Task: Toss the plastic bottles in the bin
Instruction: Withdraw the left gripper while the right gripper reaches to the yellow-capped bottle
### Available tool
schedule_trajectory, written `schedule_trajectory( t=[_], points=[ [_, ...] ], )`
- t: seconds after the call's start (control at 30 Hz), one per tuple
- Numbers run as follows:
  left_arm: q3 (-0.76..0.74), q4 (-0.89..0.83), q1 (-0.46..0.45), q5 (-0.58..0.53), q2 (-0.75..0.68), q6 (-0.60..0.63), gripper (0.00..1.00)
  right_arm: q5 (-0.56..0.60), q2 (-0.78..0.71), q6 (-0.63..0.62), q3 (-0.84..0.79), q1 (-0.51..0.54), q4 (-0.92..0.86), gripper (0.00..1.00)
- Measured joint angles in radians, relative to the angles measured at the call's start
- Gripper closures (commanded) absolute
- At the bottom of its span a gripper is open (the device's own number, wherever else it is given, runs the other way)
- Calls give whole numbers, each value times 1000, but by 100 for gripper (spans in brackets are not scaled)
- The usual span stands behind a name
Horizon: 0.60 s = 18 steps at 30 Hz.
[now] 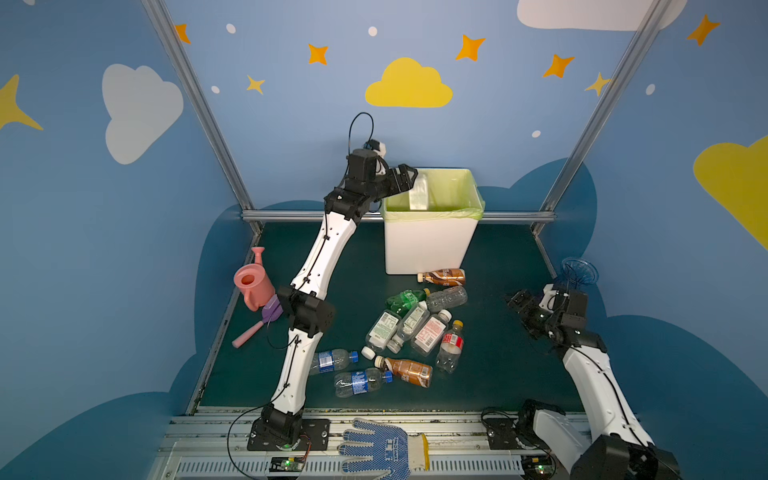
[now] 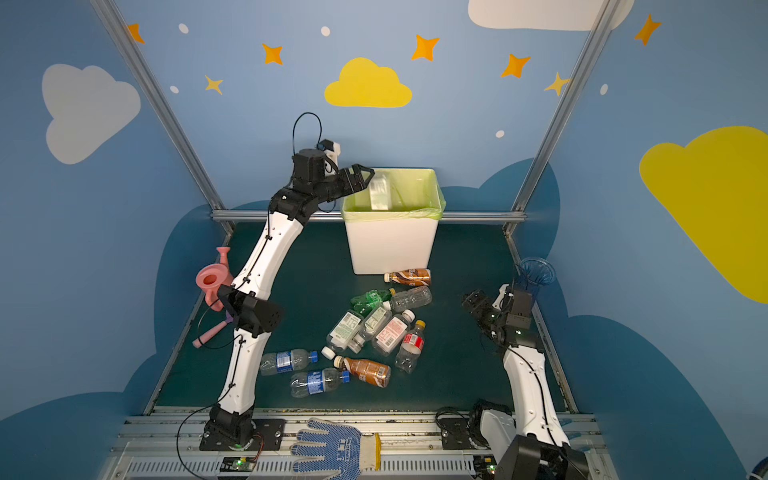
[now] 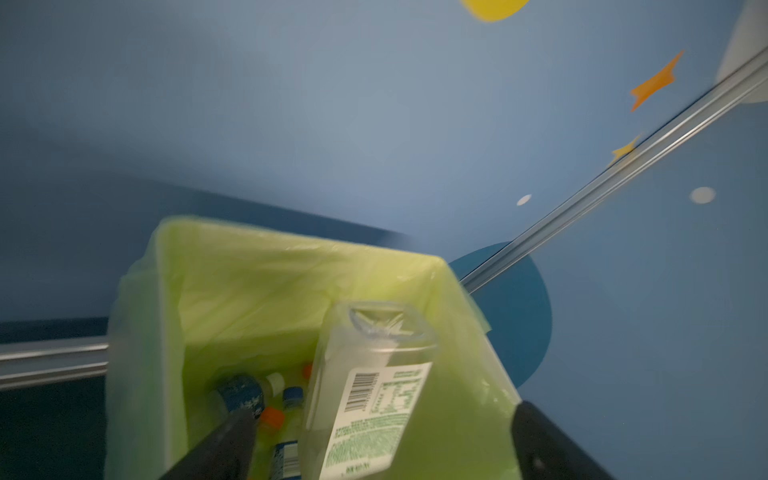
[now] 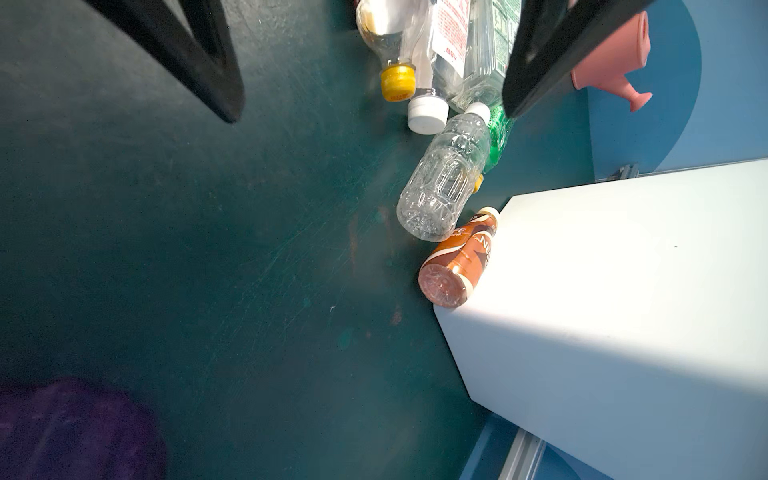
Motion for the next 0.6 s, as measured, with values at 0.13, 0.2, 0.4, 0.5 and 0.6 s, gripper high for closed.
schedule_trajectory(
  t=[0.13, 0.2, 0.4, 0.5, 0.6],
  points=[
    [-380, 139, 23, -50, -284, 21, 0, -5, -17, 5, -47, -2, 4, 4],
    [-521, 235, 27, -85, -455, 44, 0, -9, -13, 15, -69, -2, 4, 4],
    [-812, 441, 26, -153, -815, 118, 0, -42, 29, 22, -74, -3, 24, 4],
    [-1017, 489, 48, -179, -916, 129, 0, -66, 61, 33, -74, -3, 45, 4],
    [-1228, 479, 80, -198, -947, 129, 0, -88, 104, 53, -69, 7, 61, 5]
  ],
)
